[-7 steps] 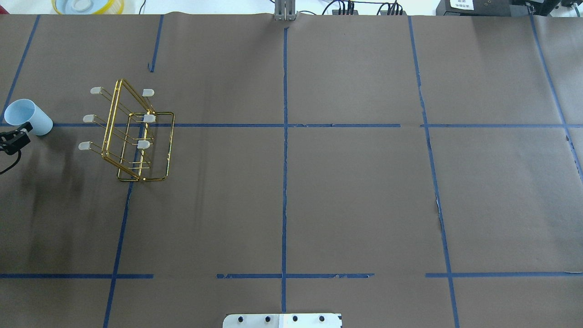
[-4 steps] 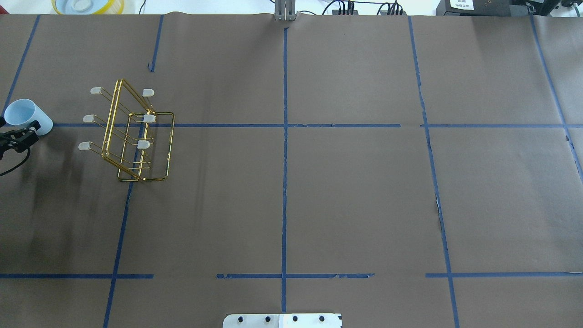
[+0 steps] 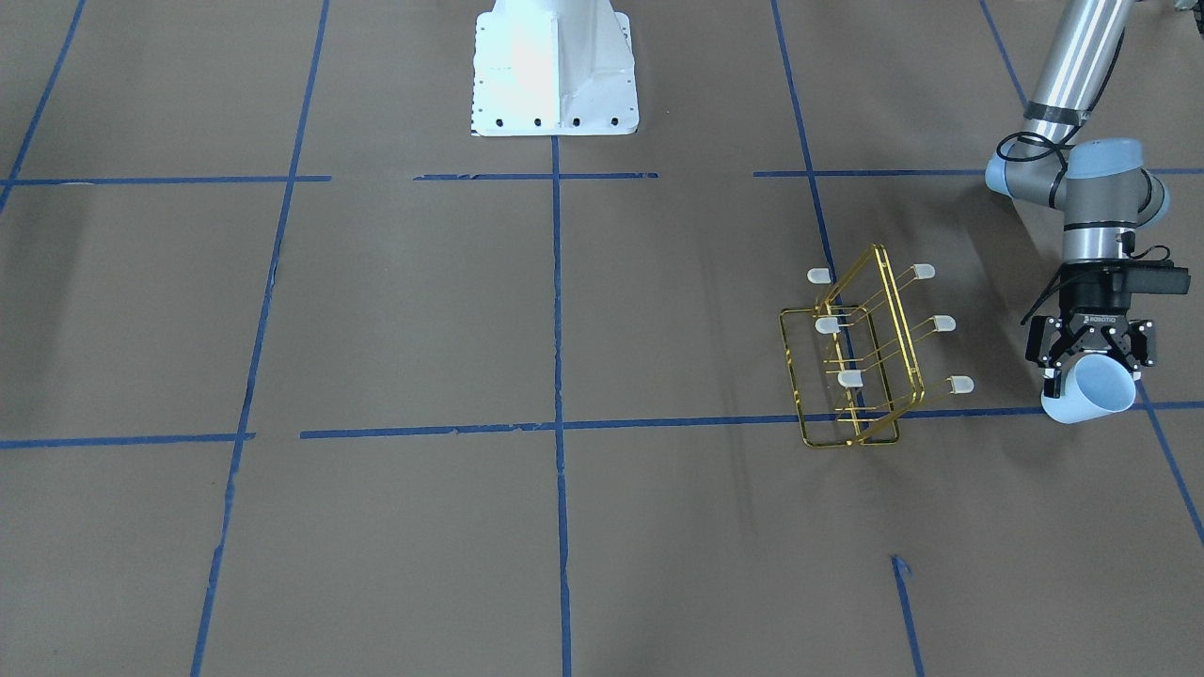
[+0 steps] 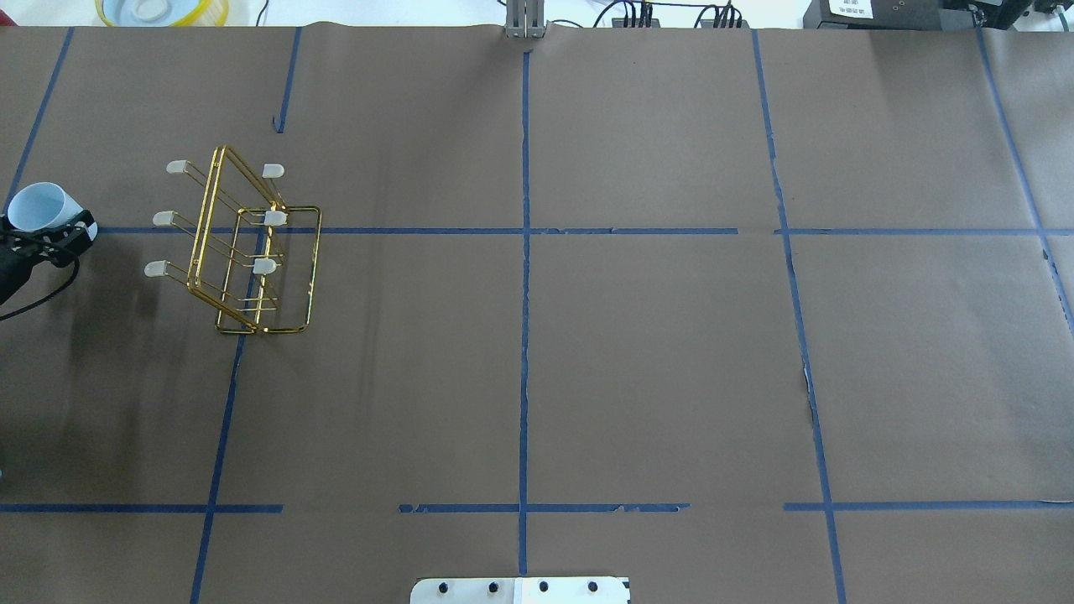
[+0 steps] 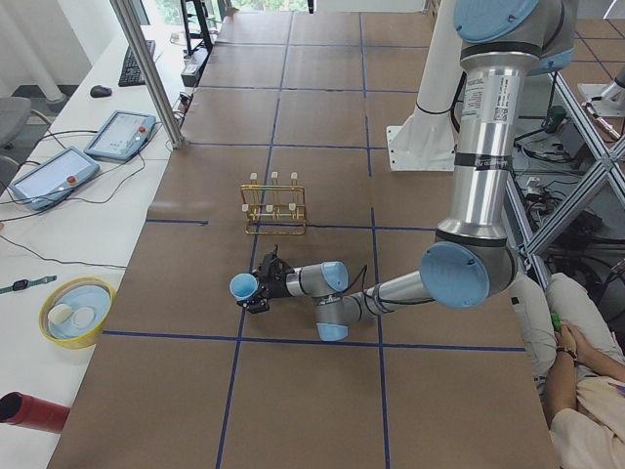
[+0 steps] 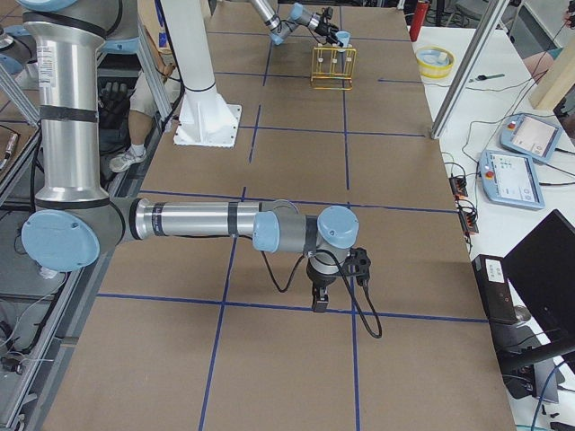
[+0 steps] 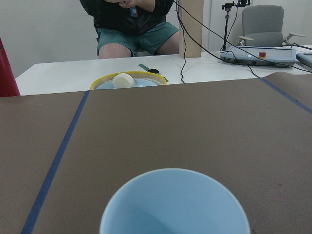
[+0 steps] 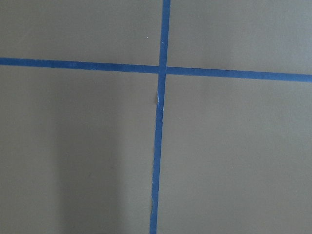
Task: Hang cup on cup holder
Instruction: 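Lift the light blue cup with the left gripper and tilt it sideways, then carry the cup with the left gripper toward the gold wire rack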
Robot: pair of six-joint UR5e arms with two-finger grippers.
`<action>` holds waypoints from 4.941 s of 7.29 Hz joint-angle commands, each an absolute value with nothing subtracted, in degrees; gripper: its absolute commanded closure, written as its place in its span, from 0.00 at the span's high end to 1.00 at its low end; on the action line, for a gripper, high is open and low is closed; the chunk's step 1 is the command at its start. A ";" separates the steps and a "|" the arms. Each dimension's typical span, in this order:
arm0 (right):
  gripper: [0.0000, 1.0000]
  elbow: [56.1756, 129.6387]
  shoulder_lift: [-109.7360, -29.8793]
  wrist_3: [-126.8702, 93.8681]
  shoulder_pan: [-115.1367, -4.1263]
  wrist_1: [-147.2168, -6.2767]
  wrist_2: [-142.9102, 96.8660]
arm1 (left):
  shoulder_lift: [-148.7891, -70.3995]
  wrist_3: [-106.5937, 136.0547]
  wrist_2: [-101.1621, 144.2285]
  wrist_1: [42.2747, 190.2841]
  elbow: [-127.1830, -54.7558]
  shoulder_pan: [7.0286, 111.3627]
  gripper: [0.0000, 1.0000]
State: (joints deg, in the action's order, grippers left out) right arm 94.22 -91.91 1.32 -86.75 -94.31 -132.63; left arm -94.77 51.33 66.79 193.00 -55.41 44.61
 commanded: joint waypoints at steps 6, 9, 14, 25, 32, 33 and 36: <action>1.00 94.22 -91.85 1.32 -86.75 -94.31 -132.63 | -96.50 51.24 65.74 193.54 -52.91 45.00 0.57; 1.00 94.22 -91.85 1.32 -86.75 -94.31 -132.63 | -95.90 44.08 70.10 194.68 -62.86 49.81 0.39; 1.00 94.22 -91.85 1.32 -86.75 -94.31 -132.63 | -84.31 1.72 71.81 194.86 -82.58 49.84 0.28; 1.00 94.22 -91.85 1.32 -86.75 -94.31 -132.63 | -83.06 -99.97 24.30 194.41 -94.22 19.46 0.21; 1.00 94.22 -91.93 1.32 -86.75 -94.31 -132.63 | -88.15 -117.68 8.44 191.95 -91.49 11.08 0.20; 1.00 94.22 -91.85 1.32 -86.75 -94.31 -132.63 | -88.33 -117.86 8.52 191.87 -91.23 10.99 0.20; 1.00 94.22 -91.85 1.32 -86.75 -94.31 -132.63 | -89.30 -117.51 8.70 190.99 -88.24 10.81 0.20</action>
State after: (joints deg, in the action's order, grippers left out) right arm 94.22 -91.88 1.32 -86.75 -94.31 -132.63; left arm -88.91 -117.60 8.66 191.31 -89.04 10.87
